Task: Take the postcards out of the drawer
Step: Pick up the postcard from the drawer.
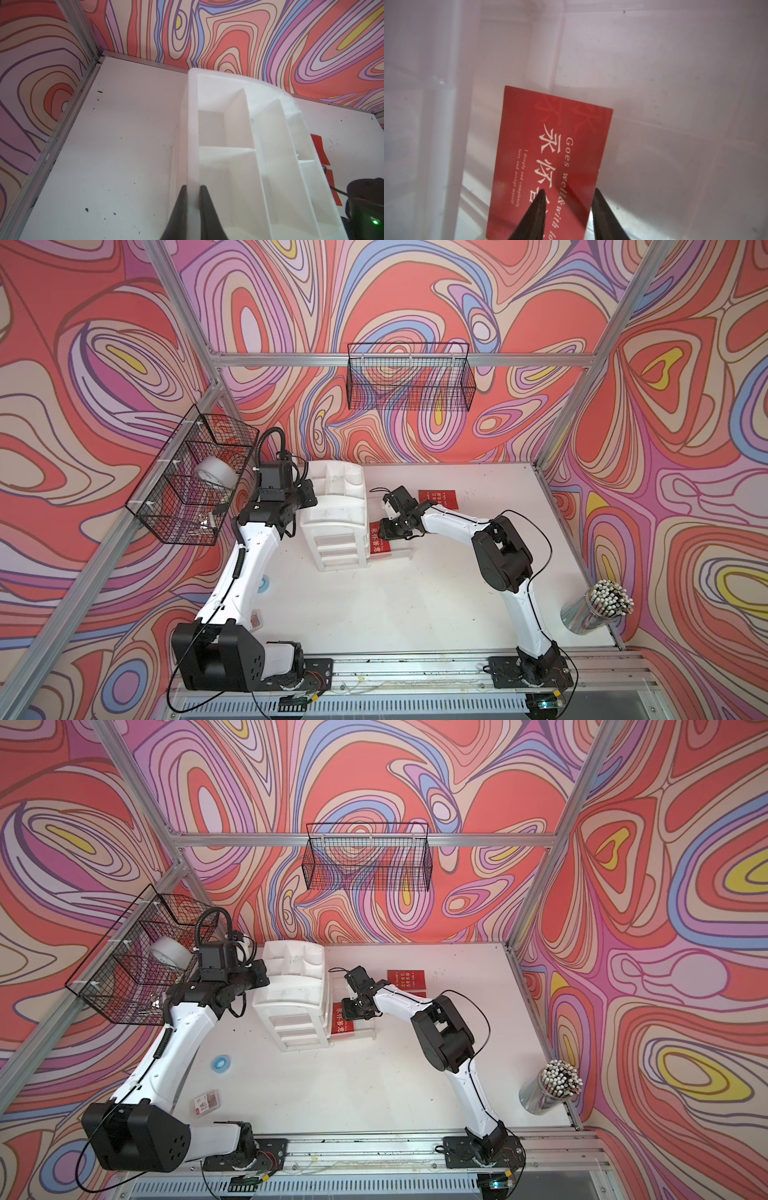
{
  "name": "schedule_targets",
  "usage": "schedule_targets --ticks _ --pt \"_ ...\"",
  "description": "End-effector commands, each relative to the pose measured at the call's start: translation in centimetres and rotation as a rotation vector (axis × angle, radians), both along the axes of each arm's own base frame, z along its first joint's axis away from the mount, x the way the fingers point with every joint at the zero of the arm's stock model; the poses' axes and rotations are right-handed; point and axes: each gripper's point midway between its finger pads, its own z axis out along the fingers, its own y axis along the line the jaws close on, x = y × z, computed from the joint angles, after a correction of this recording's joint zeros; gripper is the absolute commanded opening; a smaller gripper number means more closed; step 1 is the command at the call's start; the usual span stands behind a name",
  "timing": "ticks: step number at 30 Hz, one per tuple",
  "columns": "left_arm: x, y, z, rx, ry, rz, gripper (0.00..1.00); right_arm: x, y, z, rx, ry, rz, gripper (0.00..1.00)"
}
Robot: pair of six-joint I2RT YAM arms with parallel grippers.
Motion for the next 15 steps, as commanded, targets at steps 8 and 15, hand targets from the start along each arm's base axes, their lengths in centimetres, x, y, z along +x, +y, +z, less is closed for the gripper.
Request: schedule_targets --ticks 8,15 --pt "-1.1 0.5 -1.9 0.028 0.080 0.000 0.00 -0.5 2.2 2.8 0.133 -0.016 0.049 0.36" --pt "-1.1 0.5 -1.9 0.028 0.079 0.000 0.00 -0.9 2.0 4.2 0.162 -0.034 0.042 0.34"
